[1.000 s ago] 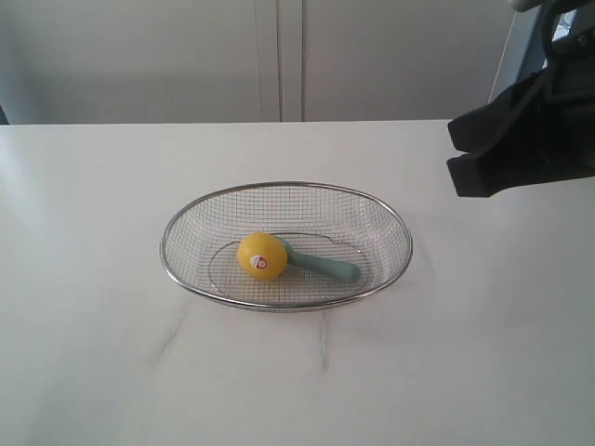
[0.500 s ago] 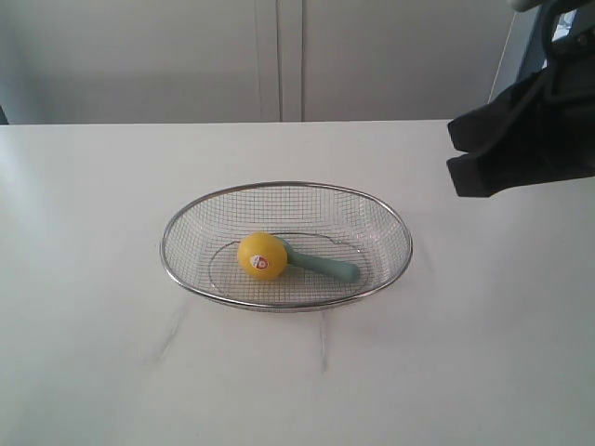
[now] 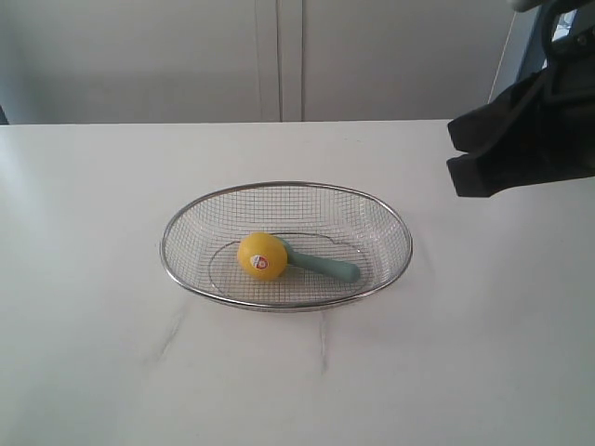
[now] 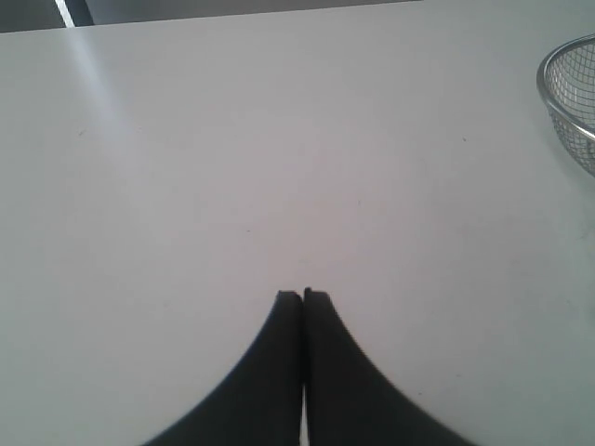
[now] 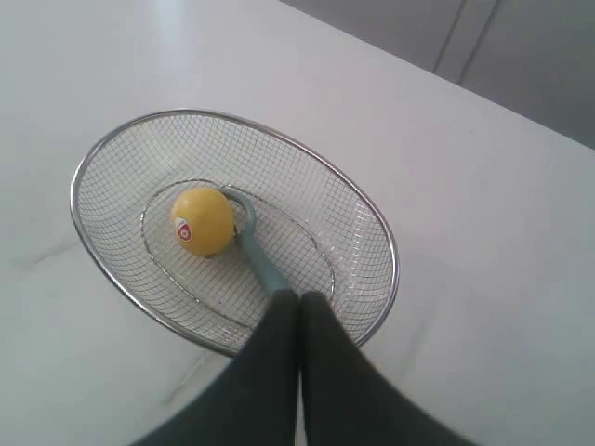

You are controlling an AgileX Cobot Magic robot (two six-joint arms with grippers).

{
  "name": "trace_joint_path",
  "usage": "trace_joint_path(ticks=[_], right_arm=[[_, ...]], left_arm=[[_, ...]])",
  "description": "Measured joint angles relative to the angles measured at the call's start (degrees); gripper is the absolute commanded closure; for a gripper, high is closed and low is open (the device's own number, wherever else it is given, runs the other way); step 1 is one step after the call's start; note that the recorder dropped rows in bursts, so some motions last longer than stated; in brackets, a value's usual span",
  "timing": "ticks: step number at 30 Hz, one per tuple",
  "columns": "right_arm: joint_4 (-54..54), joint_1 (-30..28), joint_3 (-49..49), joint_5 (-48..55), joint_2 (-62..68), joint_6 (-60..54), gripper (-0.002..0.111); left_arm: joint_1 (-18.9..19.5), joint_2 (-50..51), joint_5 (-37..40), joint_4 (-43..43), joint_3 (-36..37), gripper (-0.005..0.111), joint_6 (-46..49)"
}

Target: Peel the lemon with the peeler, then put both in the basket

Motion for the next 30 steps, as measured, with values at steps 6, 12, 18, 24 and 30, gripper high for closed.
trace_joint_path(ticks=[6, 12, 18, 24, 30], right_arm=[[0.00, 0.00, 0.00, 0.00, 0.00, 0.00, 0.108], [0.00, 0.00, 0.00, 0.00, 0.00, 0.00, 0.108], [0.58, -0.40, 0.25, 0.00, -2.89, 0.00, 0.108], [0.70, -6.79, 2.81, 0.00, -12.63, 0.00, 0.108], [0.70, -21.12, 6.51, 0.00, -25.72, 0.00, 0.108]], left_arm=[[0.00, 0.00, 0.00, 0.00, 0.00, 0.107, 0.00], [-0.11, 0.00, 0.00, 0.00, 0.00, 0.107, 0.00], [-0.11, 0.00, 0.00, 0.00, 0.00, 0.107, 0.00], [-0.11, 0.00, 0.00, 0.00, 0.00, 0.107, 0.00], [-0.11, 0.00, 0.00, 0.00, 0.00, 0.107, 0.00]])
